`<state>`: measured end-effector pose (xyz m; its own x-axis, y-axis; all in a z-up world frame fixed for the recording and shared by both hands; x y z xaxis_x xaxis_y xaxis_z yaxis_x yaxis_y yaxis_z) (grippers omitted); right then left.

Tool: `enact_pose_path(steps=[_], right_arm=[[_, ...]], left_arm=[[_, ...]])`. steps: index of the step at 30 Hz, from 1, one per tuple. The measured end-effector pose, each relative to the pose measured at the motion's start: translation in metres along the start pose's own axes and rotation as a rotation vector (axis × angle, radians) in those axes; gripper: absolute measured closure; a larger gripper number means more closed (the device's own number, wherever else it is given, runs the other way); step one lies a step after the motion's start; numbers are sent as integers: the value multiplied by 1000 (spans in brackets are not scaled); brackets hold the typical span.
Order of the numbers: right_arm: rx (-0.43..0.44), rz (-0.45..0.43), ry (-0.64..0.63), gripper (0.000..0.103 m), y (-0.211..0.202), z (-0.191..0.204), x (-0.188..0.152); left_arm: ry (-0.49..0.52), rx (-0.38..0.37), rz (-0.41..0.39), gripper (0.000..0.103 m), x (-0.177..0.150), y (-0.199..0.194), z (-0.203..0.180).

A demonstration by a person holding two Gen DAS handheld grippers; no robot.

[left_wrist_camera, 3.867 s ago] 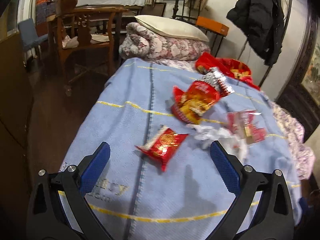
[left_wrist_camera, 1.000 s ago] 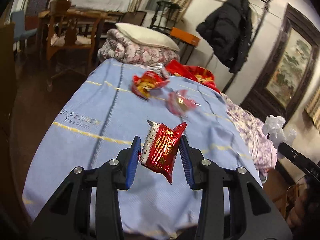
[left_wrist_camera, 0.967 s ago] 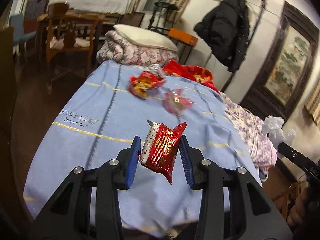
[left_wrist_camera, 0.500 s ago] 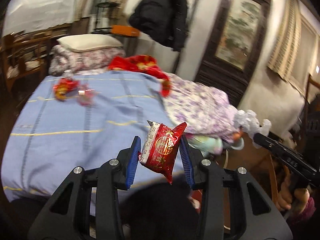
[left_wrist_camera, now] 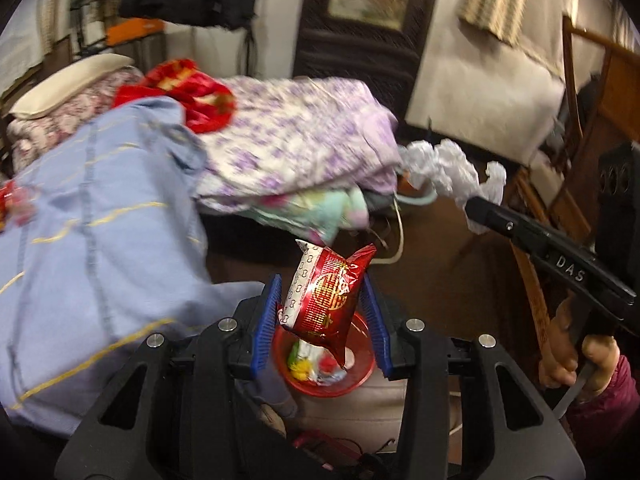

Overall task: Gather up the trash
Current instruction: 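Carry packet and tissue to the red wastebasket and release both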

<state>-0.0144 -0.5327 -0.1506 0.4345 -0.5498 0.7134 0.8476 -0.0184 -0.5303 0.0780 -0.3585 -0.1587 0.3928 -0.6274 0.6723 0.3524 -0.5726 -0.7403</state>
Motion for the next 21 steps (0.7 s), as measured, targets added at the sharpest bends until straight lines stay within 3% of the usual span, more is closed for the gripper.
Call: enact_pose_path(steps=[1, 3, 4, 10, 17, 21], right_arm=[[-13, 4, 15, 96, 3, -11, -2], [-21, 14, 35, 96, 6, -21, -5], [-25, 24, 49, 96, 9, -28, -8], [-36, 98, 82, 96, 29, -49, -28], [-41, 196, 83, 95, 58, -46, -57], [-73, 295, 45, 91, 84, -42, -80]], left_arm=[[11, -6, 24, 53, 0, 13, -4], [15, 6, 53, 30, -2, 28, -7], [15, 14, 58, 27, -3, 32, -10], [5, 71, 64, 18, -9, 39, 1], [-48, 149, 23, 13, -9, 21, 31], [-69, 182, 1, 13, -12, 7, 44]])
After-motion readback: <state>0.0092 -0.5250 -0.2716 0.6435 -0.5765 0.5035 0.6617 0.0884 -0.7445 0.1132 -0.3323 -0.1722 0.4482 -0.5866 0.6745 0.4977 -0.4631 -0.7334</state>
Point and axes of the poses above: each gripper's, at about its wrist camera, not at the fingertips, and y roughly the way its jaws point, z to its left, x to its top, the point moved 5 cm from there along y, roughly the way its jaws point, and after that the axes turned 11 degrees about y, right-handed, at the moved point
